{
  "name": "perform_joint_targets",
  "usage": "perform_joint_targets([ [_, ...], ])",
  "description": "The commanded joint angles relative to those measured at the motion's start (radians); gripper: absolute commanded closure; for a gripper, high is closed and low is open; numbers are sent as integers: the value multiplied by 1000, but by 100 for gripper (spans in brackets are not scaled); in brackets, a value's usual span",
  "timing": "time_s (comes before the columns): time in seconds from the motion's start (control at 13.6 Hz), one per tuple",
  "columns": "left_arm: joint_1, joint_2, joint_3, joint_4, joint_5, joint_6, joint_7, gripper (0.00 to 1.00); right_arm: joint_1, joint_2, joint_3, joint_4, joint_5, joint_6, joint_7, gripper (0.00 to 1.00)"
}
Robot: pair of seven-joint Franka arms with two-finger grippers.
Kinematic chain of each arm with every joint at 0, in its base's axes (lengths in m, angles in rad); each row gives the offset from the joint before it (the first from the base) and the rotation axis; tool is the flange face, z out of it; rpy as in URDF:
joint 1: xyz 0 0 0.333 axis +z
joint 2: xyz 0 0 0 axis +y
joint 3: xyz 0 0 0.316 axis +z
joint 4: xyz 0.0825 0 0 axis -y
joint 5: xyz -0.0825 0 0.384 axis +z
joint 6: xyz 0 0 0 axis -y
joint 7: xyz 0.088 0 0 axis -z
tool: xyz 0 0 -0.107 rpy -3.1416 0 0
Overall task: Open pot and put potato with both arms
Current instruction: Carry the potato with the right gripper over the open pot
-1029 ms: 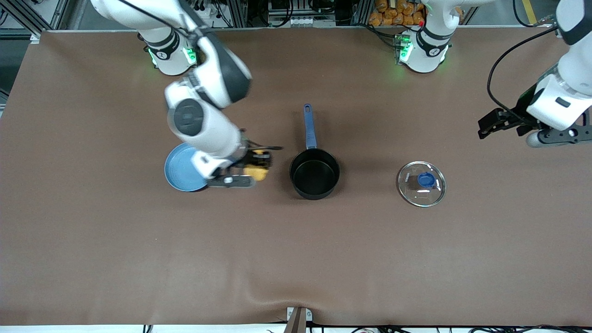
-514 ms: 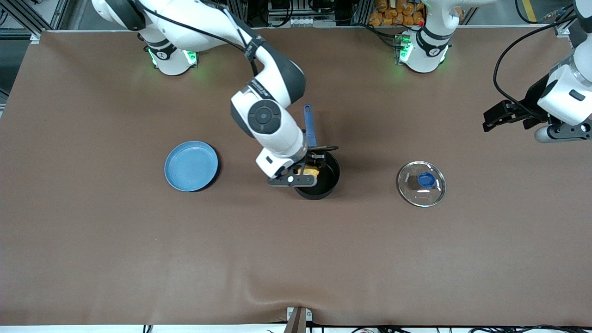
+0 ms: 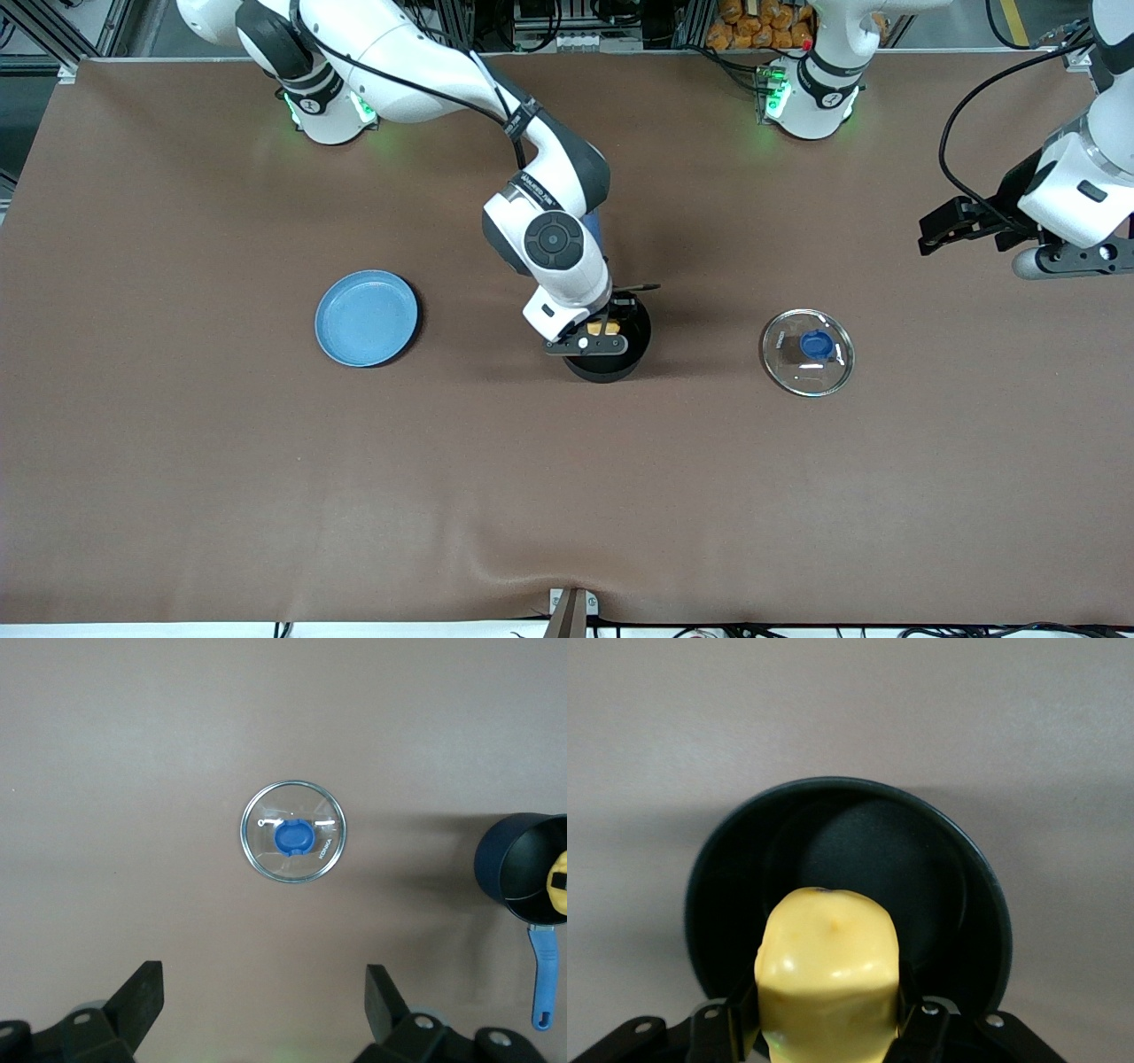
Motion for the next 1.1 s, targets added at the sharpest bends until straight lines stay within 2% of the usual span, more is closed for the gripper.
perform_joint_targets([
  [0.0, -27, 0, 15, 5, -11, -22, 36, 0, 21, 47, -9, 43, -38, 16, 25, 100],
  [0.81, -50, -1, 15, 3, -12, -23, 23, 0, 41, 124, -9, 40, -75, 103, 29, 100],
  [0.88, -50, -1, 15, 3, -12, -23, 23, 0, 41, 125, -9, 41, -75, 105, 29, 90],
  [0.96, -50, -1, 15, 3, -12, -22, 23, 0, 41, 127, -8, 40, -74, 105, 31, 70],
  [1.03, -48, -1, 15, 3, -14, -22, 23, 0, 41, 125, -8, 40, -74, 106, 42, 1],
])
